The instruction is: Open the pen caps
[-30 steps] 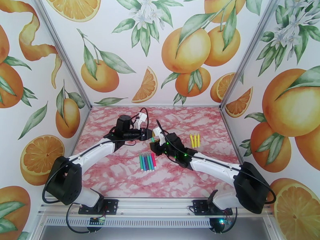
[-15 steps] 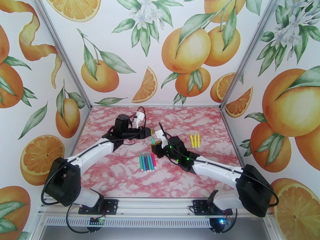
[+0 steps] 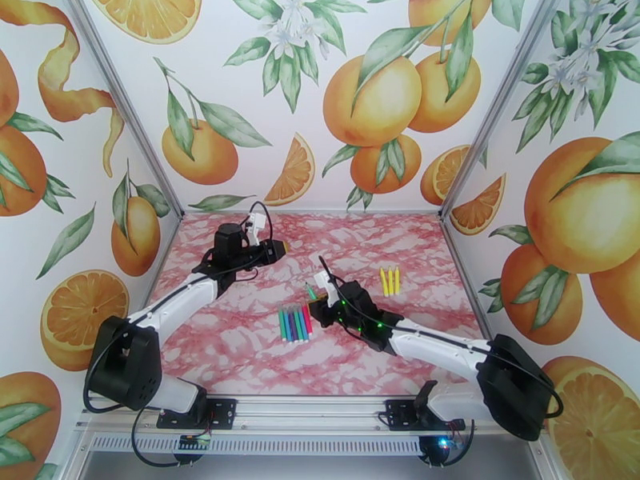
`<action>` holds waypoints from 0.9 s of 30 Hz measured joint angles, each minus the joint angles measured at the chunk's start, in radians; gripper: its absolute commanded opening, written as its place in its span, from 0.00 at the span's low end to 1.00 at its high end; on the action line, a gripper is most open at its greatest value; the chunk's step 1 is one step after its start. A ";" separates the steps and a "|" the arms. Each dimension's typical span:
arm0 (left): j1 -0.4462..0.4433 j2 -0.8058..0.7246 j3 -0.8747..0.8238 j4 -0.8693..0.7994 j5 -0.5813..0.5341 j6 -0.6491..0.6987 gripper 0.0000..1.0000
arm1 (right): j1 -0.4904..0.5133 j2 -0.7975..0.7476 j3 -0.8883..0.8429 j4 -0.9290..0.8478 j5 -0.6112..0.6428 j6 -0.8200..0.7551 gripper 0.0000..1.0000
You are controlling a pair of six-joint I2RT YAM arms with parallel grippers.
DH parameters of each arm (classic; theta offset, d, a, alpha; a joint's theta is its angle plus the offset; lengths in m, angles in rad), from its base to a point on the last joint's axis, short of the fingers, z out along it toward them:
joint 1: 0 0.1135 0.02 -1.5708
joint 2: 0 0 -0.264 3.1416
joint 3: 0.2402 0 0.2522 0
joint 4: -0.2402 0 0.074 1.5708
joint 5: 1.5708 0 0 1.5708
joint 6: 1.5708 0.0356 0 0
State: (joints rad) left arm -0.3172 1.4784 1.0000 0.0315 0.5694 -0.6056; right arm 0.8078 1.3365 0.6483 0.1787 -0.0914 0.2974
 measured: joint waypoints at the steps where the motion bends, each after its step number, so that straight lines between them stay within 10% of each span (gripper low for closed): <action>1: 0.000 -0.005 0.003 -0.026 -0.008 0.017 0.00 | 0.000 0.000 0.000 -0.002 0.010 0.000 0.09; 27: 0.000 -0.037 0.091 -0.536 -0.397 0.312 0.00 | -0.118 0.021 0.129 -0.187 0.238 0.020 0.13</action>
State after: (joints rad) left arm -0.3172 1.4410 1.0912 -0.5045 0.1722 -0.2939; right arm 0.6899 1.3579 0.7776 -0.0078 0.1467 0.3172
